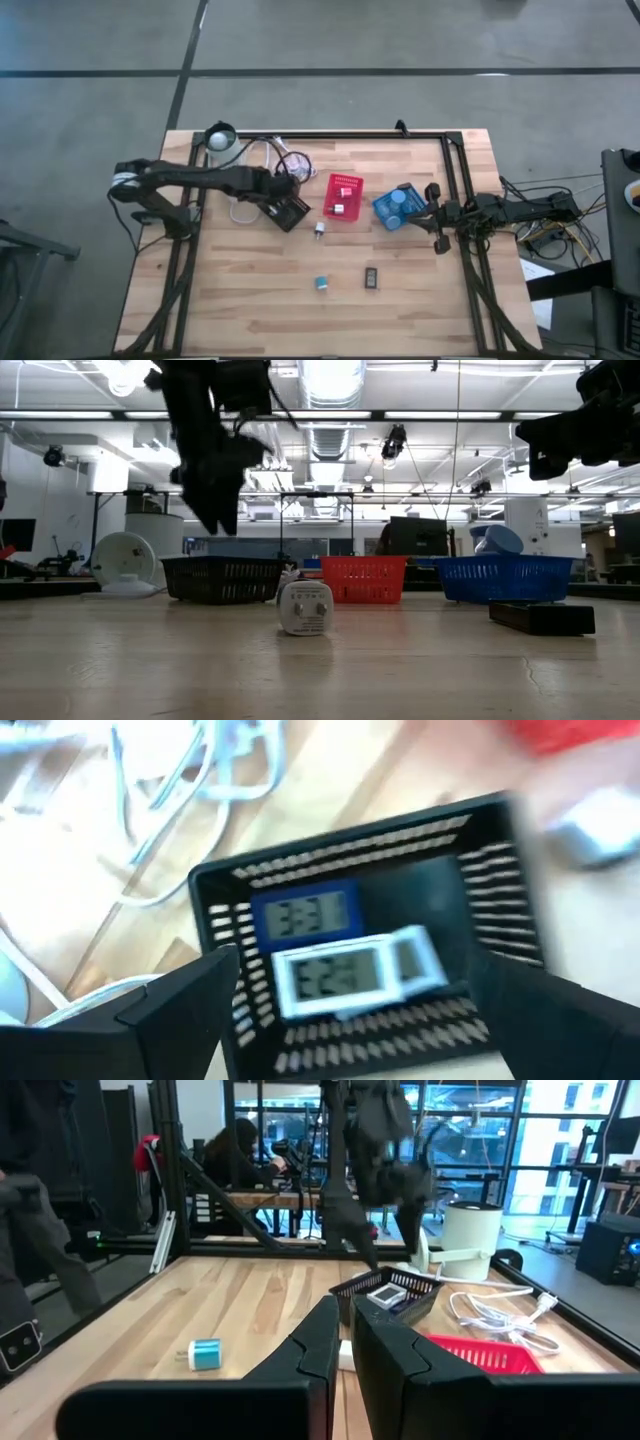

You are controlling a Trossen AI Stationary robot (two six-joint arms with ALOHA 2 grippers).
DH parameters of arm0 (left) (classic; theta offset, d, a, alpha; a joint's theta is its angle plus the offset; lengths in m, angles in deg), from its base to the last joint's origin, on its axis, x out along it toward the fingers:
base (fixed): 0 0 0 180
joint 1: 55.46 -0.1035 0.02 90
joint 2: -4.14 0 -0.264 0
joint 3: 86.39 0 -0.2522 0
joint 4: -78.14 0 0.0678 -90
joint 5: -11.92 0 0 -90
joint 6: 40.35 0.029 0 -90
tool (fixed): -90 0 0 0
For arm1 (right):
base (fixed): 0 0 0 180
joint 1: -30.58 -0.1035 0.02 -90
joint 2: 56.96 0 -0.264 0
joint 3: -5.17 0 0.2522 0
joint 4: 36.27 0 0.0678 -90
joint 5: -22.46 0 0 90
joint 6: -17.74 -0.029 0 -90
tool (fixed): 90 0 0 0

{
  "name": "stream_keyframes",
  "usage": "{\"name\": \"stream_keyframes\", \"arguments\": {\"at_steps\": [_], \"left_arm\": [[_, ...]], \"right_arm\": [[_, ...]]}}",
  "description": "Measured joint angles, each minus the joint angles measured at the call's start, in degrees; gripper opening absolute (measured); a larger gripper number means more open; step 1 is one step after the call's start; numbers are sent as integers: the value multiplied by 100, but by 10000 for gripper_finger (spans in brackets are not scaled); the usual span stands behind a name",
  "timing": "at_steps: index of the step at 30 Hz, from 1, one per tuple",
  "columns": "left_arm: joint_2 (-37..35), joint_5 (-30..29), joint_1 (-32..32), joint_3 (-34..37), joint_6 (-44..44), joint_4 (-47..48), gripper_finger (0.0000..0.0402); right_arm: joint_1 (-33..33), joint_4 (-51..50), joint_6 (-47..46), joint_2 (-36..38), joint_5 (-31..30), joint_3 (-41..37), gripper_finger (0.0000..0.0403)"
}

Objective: Pick & Place Office items
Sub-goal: Put the blue charger adapter into the red basket

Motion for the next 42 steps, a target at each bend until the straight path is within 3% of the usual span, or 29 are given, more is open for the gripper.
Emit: {"name": "stream_keyframes", "arguments": {"at_steps": [4,7,10,15,19,24,27,31,37,42], "left_arm": [[-389,297,167,-517,316,207,388],[-898,424,392,-732,638,205,355],[-1573,667,631,-696,769,172,283],[-2675,698,1017,-290,1035,61,127],[-3564,863,1141,278,1484,-685,21],[-4590,1785,1139,1418,2579,-2112,8],[-5010,2331,1120,2310,2682,-3298,4],[-5270,2374,1099,3402,2649,-4429,5],[-5327,3245,795,4750,2888,-6625,3],[-5456,3679,230,5212,2798,-6914,2]], "right_arm": [[-2,-31,-62,0,0,-2,29],[-2,-47,-109,2,3,0,29],[-2,-68,-201,-1,3,0,29],[-2,-68,-244,2,4,-2,29],[-2,-85,-259,2,4,-1,29],[-2,-85,-272,2,2,-2,29],[-2,-87,-303,2,2,-2,29],[-2,-85,-303,2,2,0,29],[-2,73,-105,2,-1,-2,29],[-2,114,-44,2,-4,-2,29]]}}
